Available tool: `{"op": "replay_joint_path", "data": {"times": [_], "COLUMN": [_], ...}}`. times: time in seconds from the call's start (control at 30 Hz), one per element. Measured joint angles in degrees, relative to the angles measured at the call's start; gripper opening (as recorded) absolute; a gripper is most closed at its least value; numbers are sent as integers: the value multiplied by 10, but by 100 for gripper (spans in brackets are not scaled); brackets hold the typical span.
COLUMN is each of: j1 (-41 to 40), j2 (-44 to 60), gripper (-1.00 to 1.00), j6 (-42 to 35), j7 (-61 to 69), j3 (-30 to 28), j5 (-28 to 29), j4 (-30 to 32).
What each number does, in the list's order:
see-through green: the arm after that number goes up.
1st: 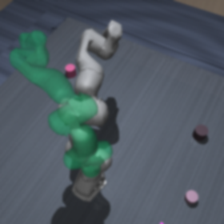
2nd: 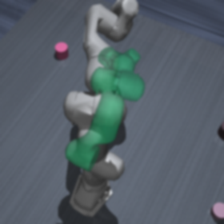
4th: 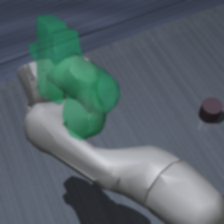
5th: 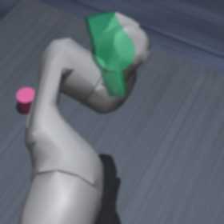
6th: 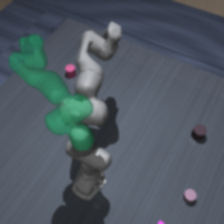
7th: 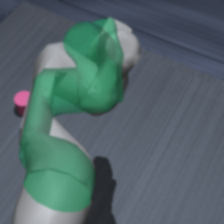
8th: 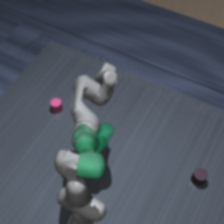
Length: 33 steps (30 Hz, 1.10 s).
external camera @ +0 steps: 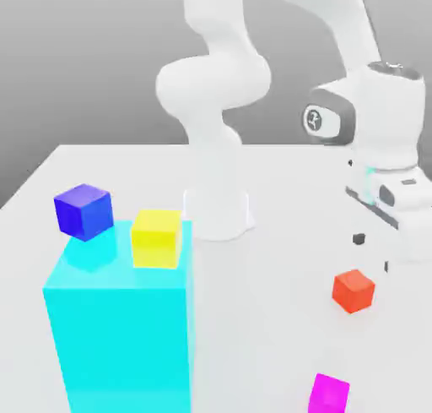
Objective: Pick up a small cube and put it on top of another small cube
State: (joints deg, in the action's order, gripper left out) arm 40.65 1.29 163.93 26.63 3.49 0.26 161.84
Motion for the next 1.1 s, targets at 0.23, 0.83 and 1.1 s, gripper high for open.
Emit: {"op": "replay_joint_path", "data": {"times": [0.23, 0.83, 1.1], "j1": [7, -26, -149], "j2": [140, -18, -123], "gripper": [-100, -100, -100], "j6": [114, -59, -250], "j7": [-7, 90, 285], "j3": [-26, -31, -141], "j5": [27, 7, 61], "j4": [-19, -38, -133]}}
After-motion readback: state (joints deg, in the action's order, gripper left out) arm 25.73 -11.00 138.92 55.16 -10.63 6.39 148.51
